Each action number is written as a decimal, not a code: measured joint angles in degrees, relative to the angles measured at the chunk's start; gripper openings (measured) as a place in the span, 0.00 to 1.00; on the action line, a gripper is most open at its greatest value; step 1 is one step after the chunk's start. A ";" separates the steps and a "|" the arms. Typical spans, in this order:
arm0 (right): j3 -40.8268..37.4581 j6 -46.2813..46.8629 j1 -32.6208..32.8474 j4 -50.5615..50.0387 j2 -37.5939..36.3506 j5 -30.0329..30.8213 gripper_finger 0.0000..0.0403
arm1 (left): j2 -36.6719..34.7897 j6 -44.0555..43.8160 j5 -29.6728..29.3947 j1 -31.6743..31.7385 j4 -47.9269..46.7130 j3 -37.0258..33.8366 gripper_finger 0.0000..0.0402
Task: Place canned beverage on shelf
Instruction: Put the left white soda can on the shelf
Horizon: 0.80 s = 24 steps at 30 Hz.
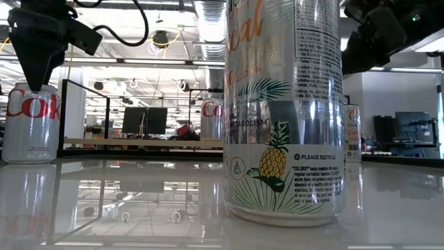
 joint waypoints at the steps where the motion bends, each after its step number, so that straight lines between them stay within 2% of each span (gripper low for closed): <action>1: 0.00 0.02 0.00 0.04 0.00 -0.02 0.07 | -0.05 -0.01 0.04 0.00 -0.03 0.00 0.80; 6: 0.00 0.19 0.02 0.04 0.00 -0.17 0.07 | -0.01 0.16 0.08 0.00 -0.60 0.00 0.75; 14: 0.00 1.25 0.02 0.01 0.00 -0.19 0.07 | -0.12 1.54 0.11 0.00 -0.62 0.19 0.58; 24: 0.00 1.68 0.02 0.01 0.00 -0.20 0.07 | 0.14 3.41 -0.17 0.44 -0.43 1.54 0.57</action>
